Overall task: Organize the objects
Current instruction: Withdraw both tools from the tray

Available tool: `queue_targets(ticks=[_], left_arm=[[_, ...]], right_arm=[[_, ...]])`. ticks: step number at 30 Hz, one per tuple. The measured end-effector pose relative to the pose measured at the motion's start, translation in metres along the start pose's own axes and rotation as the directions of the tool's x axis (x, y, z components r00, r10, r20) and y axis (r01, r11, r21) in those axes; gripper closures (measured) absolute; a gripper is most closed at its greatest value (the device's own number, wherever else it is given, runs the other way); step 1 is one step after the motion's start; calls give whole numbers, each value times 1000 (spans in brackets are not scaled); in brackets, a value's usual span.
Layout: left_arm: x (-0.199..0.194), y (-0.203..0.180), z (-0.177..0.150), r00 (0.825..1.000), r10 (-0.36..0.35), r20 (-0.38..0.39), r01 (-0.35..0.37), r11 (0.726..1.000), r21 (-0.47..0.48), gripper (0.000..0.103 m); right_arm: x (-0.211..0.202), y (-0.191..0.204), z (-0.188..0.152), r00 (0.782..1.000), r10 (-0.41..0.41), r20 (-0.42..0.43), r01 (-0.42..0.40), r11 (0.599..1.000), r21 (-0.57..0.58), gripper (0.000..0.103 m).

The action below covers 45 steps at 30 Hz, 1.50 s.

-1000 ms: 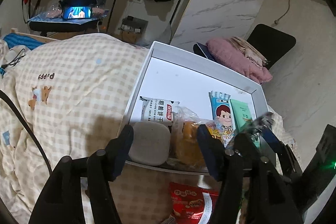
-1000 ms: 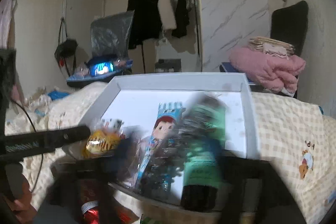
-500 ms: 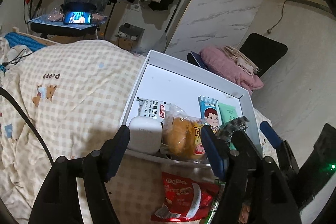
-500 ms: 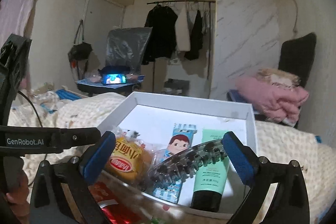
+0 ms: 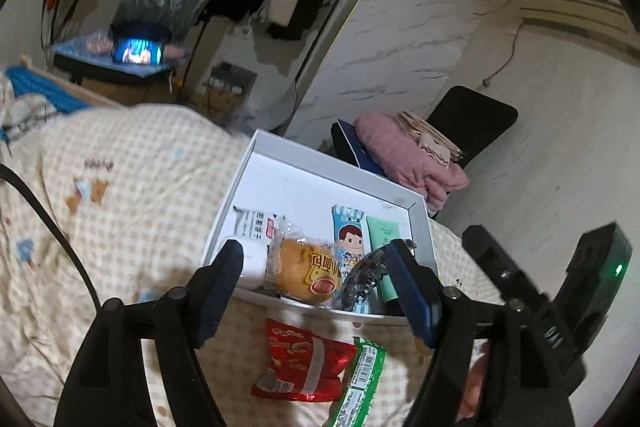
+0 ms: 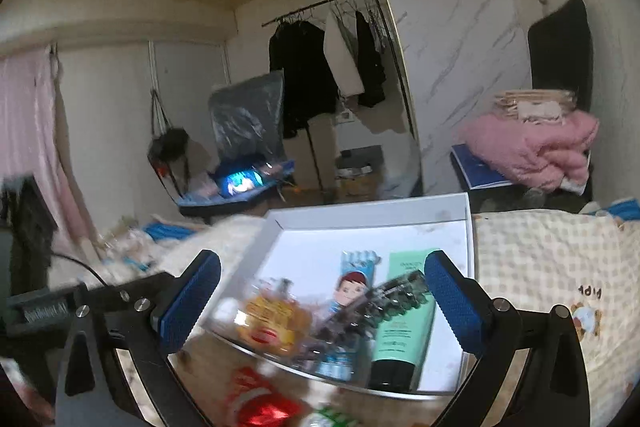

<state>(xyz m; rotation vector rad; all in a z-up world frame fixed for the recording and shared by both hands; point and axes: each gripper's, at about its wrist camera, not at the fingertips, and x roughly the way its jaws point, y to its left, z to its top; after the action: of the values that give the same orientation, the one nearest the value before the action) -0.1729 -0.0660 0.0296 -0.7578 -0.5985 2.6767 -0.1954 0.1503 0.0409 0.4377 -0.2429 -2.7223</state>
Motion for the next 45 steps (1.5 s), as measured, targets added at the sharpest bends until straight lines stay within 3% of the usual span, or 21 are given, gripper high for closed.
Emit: queue_targets(ticks=[4,8,14,20,31,45], left_arm=[[-7,-9,5,1000,-28,-15,28,1000,8,21],[-14,-18,7,1000,-29,-8,29,999,40,20],[-21,-27,5,1000,7,11,-8,996,90,20],[-29,-31,0,1000,-12,6,11,996,94,20],[-58,-47,-8,1000,-1,-2,1,993,121,20],[-87,-64,-23,999,18,-28,-14,991,131,17]], right_arm=[[-13,3,12,1000,-25,-1,25,1000,1,1],[-24,1,28,997,-60,-57,63,997,54,1],[-52,-2,45,999,-4,-49,10,992,124,1],[-72,16,56,996,-57,-67,60,997,52,1],[-111,50,67,999,-13,-40,13,1000,-21,1],[-141,64,61,994,-31,-105,26,999,-47,1]])
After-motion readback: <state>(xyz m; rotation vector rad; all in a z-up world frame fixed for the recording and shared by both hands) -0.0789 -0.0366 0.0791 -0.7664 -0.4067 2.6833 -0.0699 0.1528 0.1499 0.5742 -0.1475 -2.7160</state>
